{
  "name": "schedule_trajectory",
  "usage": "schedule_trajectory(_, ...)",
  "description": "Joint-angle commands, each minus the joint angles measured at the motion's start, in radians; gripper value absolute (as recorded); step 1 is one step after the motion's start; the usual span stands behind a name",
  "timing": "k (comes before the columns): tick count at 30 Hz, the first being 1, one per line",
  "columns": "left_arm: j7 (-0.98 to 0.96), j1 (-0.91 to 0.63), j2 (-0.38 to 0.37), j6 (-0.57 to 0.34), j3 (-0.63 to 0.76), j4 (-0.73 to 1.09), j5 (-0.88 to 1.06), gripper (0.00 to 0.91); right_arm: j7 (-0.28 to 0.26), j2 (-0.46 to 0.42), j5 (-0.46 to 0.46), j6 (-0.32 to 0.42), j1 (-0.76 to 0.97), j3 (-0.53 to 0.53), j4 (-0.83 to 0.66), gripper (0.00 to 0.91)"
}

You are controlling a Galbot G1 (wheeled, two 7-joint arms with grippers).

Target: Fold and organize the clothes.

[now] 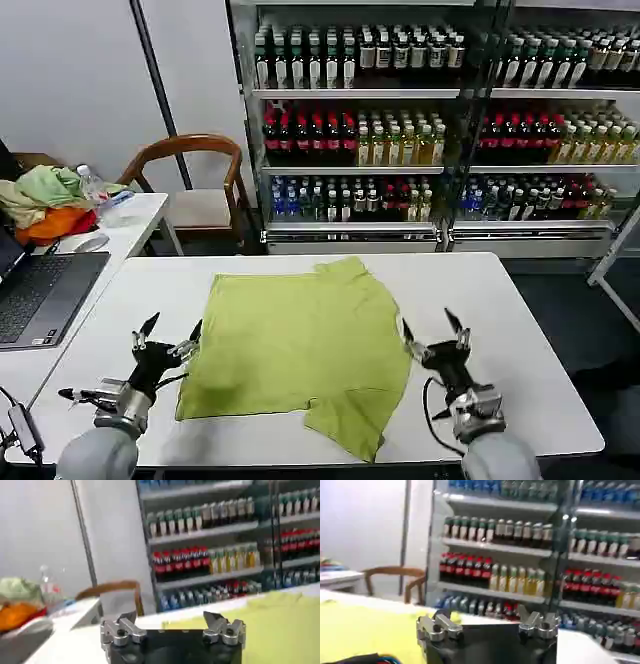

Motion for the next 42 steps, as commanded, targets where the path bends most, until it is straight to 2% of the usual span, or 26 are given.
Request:
schedule_trajectory(1, -0.100, 0.218, 0.001, 0.227, -0.016, -0.204, -0.111, 0.907, 0.029, -0.053, 0.007, -0.032, -0.158, -0.053, 0.091, 0.907)
schedule_trajectory(5, -0.124, 0.234, -0.013, 0.237, -0.007, -0.204, -0.115, 0.907, 0.026, -0.065, -0.004, -0.024, -0.218, -0.084, 0.129, 0.907)
schedule_trajectory(8, -0.160, 0.244, -0.032, 0.298, 0.009, -0.209, -0.144, 0.907, 0.043, -0.059, -0.034, -0.005, -0.261, -0.113, 0.115, 0.907)
schedule_trajectory(14, -0.222, 0.273, -0.034, 0.254, 0.017, -0.220, -0.162, 0.907, 0.062, -0.057, -0.061, 0.003, -0.295, -0.114, 0.091, 0.907)
schedule_trajectory(19, -0.227, 0.258, -0.017, 0.258, 0.017, -0.191, -0.165, 0.907, 0.081, -0.055, -0.045, -0.004, -0.299, -0.113, 0.102, 0.907)
schedule_trajectory(26, -0.247, 0.244, -0.030, 0.256, 0.043, -0.162, -0.164, 0.907, 0.094, -0.047, -0.036, -0.014, -0.296, -0.134, 0.096, 0.907)
schedule_trajectory(37, -0.292, 0.228, -0.039, 0.211, 0.061, -0.123, -0.180, 0.907, 0.118, -0.015, -0.012, -0.041, -0.272, -0.166, 0.079, 0.907)
schedule_trajectory(38, -0.289, 0.229, -0.038, 0.211, 0.061, -0.123, -0.182, 0.907, 0.116, -0.014, -0.009, -0.044, -0.270, -0.170, 0.078, 0.725)
schedule_trajectory(39, -0.288, 0.230, -0.038, 0.210, 0.062, -0.125, -0.182, 0.443, 0.114, -0.012, 0.002, -0.044, -0.267, -0.177, 0.076, 0.212)
schedule_trajectory(40, -0.288, 0.231, -0.039, 0.209, 0.062, -0.127, -0.182, 0.232, 0.112, -0.010, 0.008, -0.044, -0.265, -0.182, 0.075, 0.060)
schedule_trajectory(41, -0.288, 0.232, -0.040, 0.209, 0.064, -0.128, -0.182, 0.050, 0.109, -0.009, 0.013, -0.046, -0.264, -0.185, 0.073, 0.000)
schedule_trajectory(42, -0.286, 0.233, -0.041, 0.206, 0.065, -0.129, -0.182, 0.050, 0.108, -0.008, 0.016, -0.046, -0.263, -0.189, 0.073, 0.000)
